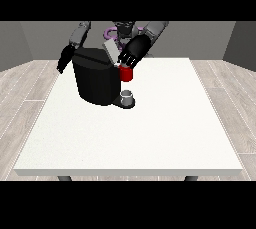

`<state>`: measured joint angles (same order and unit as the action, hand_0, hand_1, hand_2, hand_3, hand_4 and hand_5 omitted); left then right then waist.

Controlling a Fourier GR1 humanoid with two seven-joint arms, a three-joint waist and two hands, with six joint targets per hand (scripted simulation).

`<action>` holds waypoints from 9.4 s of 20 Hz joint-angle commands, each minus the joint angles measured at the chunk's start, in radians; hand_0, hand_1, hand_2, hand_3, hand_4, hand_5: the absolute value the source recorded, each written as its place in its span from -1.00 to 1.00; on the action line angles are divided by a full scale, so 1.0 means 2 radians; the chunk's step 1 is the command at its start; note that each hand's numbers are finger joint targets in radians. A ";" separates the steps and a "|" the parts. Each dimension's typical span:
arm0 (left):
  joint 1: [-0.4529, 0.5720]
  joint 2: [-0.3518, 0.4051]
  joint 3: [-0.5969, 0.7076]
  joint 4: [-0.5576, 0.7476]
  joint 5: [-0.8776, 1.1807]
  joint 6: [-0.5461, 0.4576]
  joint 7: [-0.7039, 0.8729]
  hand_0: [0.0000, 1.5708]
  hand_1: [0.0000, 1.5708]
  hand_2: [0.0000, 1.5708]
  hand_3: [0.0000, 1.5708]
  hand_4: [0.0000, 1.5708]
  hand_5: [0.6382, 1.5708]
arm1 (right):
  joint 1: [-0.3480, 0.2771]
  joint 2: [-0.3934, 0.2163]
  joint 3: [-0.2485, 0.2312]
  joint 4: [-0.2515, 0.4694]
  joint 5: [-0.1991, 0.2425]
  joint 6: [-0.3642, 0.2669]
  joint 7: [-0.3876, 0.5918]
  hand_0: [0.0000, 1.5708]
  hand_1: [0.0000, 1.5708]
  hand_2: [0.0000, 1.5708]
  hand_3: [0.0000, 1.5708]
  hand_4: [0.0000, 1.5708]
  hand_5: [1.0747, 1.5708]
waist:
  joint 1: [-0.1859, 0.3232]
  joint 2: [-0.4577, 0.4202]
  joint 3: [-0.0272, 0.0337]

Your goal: Insert the coffee pod into the coffee machine and close the lid

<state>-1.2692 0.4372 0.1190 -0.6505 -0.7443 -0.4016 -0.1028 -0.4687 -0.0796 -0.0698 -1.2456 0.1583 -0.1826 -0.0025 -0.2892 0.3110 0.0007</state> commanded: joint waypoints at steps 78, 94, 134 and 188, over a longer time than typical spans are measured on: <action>0.310 -0.206 0.129 -0.014 0.175 0.046 -0.096 -1.00 -1.00 -1.00 -1.00 -0.46 1.00 | 0.185 -0.008 -0.048 0.077 -0.019 -0.003 -0.040 -1.00 -1.00 -1.00 -1.00 -1.00 1.00 | 0.187 -0.283 -0.0003; 0.421 -0.218 0.094 -0.098 0.227 0.041 -0.069 -1.00 -1.00 -1.00 -1.00 -0.51 1.00 | 0.084 -0.031 0.000 -0.028 -0.024 0.071 0.025 -1.00 -1.00 -1.00 -1.00 -0.90 1.00 | 0.224 -0.305 -0.0002; 0.538 -0.191 0.004 -0.405 0.309 0.083 0.042 -1.00 -1.00 -1.00 -1.00 -0.56 1.00 | -0.122 -0.041 -0.026 0.126 -0.082 0.102 0.053 -1.00 -1.00 -1.00 -1.00 -0.79 1.00 | 0.234 -0.153 -0.0002; 0.383 -0.201 -0.060 -0.420 0.323 0.032 0.017 -1.00 -1.00 -1.00 -1.00 -0.56 1.00 | -0.323 -0.131 -0.030 0.029 0.001 0.076 0.138 -1.00 -1.00 -1.00 -1.00 -0.87 1.00 | 0.438 0.038 -0.0003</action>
<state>-0.5113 0.0514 0.0180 -1.4540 -0.0974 -0.3421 -0.0853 -1.0842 -0.3518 -0.1272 -1.2478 0.1688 -0.0389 0.3654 0.5814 0.3748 0.0050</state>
